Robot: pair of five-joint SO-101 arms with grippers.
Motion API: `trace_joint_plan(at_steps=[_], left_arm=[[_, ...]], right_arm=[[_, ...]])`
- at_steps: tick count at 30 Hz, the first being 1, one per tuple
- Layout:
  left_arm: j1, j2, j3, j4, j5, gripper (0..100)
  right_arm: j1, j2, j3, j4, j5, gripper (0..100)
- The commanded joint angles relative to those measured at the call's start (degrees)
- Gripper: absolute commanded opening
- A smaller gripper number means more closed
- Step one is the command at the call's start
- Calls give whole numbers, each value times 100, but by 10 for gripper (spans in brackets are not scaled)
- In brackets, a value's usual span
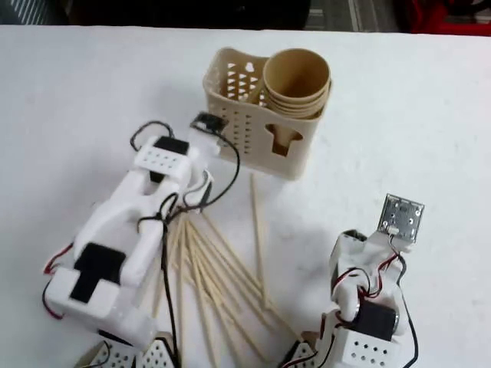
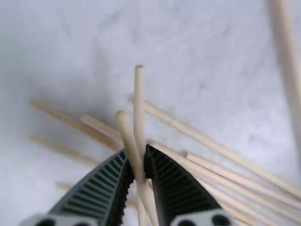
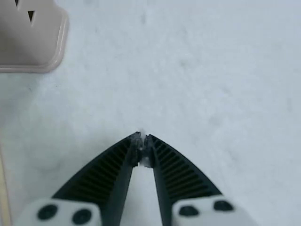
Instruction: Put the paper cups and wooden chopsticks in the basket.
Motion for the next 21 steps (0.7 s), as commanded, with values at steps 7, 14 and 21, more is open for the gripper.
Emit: trace_joint_plan(at_steps=[7,14,21], left_arm=[[-66,-1921,-809,703,-404,22],[-57,-2466,-2154,1187,-404,21],[-13,-2466,-3727,1371,-360,21]], right_arm=[[66,-57,-18,-119,53,18],[66,-57,-18,-110,44,18],[66,-57,-18,-110,26,18]])
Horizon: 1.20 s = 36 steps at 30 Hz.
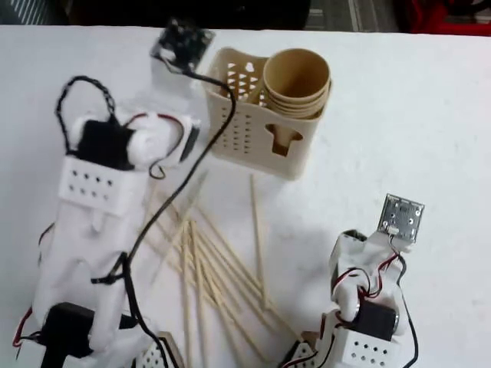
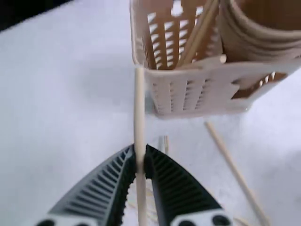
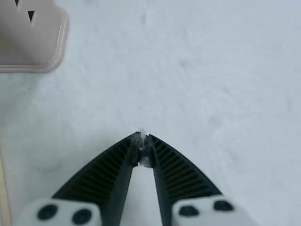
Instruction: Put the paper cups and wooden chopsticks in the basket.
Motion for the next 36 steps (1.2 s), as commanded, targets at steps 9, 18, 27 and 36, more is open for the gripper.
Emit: trace_joint_plan(at_steps=[9,18,27,36], left_arm=[[514,-242,-1670,-1459,281,20],[927,-242,-422,-4519,316,20],[936,-233,1521,-7455,-229,21],[778,-259,2268,-7279,-387,127]], right_arm=[[48,-57,-18,-101,9,18],[57,-57,53,-110,9,18],[22,-57,132,-119,9,18],[31,-57,132,-119,18,18]])
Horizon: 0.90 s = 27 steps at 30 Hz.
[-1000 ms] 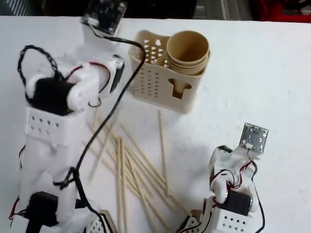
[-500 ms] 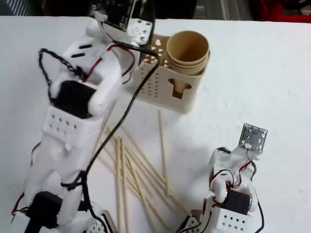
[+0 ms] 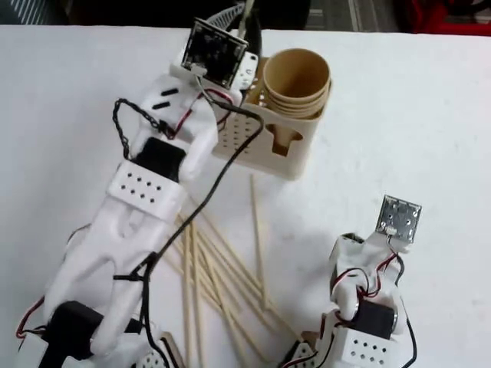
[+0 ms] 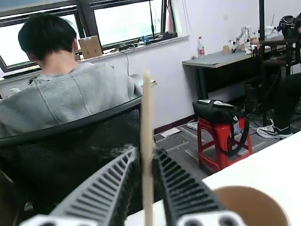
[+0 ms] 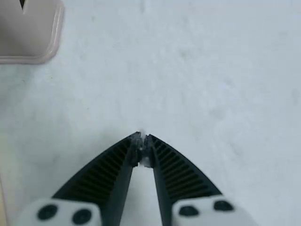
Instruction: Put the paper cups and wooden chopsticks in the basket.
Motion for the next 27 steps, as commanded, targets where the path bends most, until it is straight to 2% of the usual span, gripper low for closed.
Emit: trace_joint_plan(at_steps=[1,6,16,20,25,27], left_arm=[[-84,-242,-229,475,-35,128],[-207,-277,-756,1565,-35,124],[-699,-277,-1248,4536,-88,129],[-989,-268,-1143,5284,-88,135],[-1262,-268,-774,5881,-62,295],[-1393,-233,-642,5969,-97,286]], right_arm=[[31,-57,-44,-119,18,18],[31,-57,-44,-119,35,18],[57,-57,-44,-119,44,18],[48,-57,-44,-119,53,18],[31,-57,-44,-119,53,18],[31,-57,-44,-119,53,18]])
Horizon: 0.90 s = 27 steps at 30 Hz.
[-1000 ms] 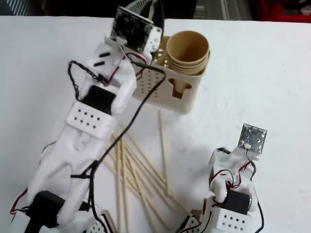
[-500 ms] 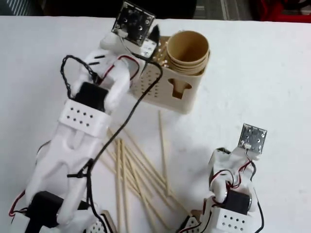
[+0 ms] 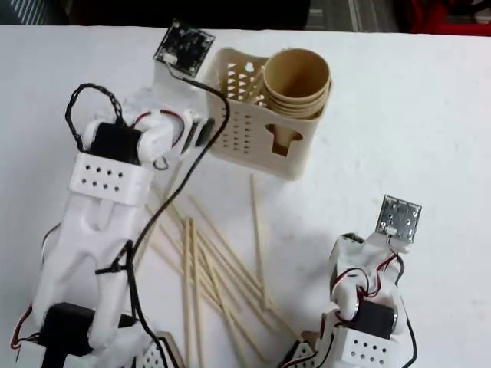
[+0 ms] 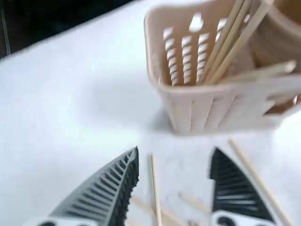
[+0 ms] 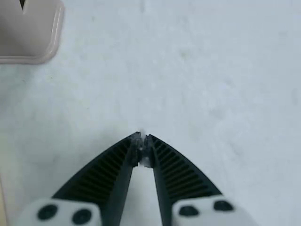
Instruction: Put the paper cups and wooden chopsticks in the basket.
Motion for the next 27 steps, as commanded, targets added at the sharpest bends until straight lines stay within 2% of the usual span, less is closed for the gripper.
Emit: trace_joint_plan(at_steps=[1,6,15,20,27], left_arm=[[-259,-224,158,123,-62,273],[-365,-215,1257,-281,-492,244],[-769,-180,2585,-1292,-492,241],[-875,831,2268,-1407,-484,241],[-840,2826,976,-1345,-466,239]], right_arm=[[31,-57,-44,-119,53,18],[31,-57,-44,-119,53,18],[31,-57,-35,-119,53,18],[31,-57,-35,-119,53,18],[40,-57,-35,-119,53,18]])
